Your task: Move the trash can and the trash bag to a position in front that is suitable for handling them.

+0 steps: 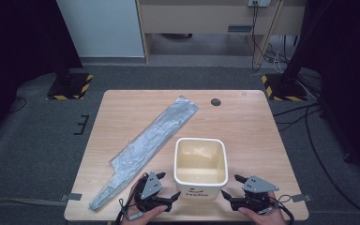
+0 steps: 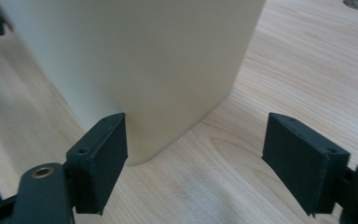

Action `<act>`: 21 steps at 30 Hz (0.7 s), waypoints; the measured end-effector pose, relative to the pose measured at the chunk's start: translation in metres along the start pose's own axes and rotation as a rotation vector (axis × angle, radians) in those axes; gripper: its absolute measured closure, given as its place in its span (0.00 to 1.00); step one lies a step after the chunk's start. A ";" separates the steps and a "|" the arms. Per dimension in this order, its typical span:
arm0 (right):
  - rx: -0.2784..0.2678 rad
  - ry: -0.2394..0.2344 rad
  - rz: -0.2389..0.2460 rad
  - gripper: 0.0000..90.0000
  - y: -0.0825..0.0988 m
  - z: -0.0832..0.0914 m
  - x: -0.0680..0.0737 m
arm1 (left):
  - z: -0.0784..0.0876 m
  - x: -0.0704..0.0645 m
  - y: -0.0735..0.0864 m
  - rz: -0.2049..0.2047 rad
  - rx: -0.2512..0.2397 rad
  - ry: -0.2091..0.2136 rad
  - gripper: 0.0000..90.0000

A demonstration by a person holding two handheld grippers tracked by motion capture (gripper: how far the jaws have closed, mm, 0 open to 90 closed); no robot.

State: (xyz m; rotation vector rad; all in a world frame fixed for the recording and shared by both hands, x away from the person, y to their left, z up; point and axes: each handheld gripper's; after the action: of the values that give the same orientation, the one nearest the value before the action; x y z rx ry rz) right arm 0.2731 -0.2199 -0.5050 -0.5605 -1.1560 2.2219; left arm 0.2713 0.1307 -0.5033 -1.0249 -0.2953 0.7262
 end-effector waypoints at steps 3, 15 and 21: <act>0.001 -0.035 0.010 0.31 -0.001 -0.002 0.004 | -0.003 -0.007 -0.003 -0.029 -0.011 0.032 0.34; -0.012 -0.085 0.055 0.56 -0.004 -0.009 0.007 | -0.021 -0.010 -0.011 -0.037 0.000 0.015 0.44; -0.013 -0.077 0.036 0.65 -0.007 -0.010 -0.008 | -0.033 -0.004 -0.018 -0.027 -0.014 0.006 0.47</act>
State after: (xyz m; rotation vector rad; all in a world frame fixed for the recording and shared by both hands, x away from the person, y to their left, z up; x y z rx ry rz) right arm 0.2873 -0.2161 -0.5032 -0.5087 -1.2093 2.2865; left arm 0.2938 0.1001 -0.5039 -1.0341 -0.3089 0.6973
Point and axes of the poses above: each handheld gripper's, and its own axes: z roughly backward along the jaws, y roughly out of its underside, x roughly to its left, and after that the axes turned 6 degrees about z, right-handed
